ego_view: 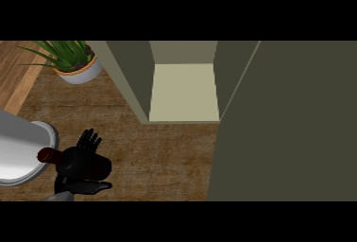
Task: Pick up the wine, place it into the cabinet and close the cabinet
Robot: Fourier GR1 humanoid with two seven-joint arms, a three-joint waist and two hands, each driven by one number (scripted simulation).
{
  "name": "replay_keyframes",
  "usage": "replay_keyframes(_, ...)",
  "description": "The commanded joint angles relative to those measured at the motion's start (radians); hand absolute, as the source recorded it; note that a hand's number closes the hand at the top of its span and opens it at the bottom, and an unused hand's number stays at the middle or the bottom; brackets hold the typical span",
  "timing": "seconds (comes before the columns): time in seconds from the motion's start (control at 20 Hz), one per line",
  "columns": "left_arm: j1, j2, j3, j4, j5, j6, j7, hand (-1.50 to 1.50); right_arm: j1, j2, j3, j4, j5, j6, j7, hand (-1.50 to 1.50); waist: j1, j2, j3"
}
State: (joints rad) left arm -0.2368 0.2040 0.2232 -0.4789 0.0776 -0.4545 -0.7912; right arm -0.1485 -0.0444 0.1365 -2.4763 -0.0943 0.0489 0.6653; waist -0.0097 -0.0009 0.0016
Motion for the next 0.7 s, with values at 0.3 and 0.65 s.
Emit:
replay_keyframes(0.3, -0.069, -0.016, 0.021, 0.093, 0.037, -0.067, -0.118, 1.50, -0.004, -0.024, -0.068, -0.048, -0.092, 0.027, 0.010, -1.50, -0.002, 0.004, -0.003)
replay_keyframes(0.65, -0.035, -0.064, -0.017, -0.097, 0.104, -0.103, 0.090, 1.50, 0.110, 0.004, -0.014, -0.053, -0.032, 0.055, -0.062, -1.50, 0.011, -0.003, -0.001)
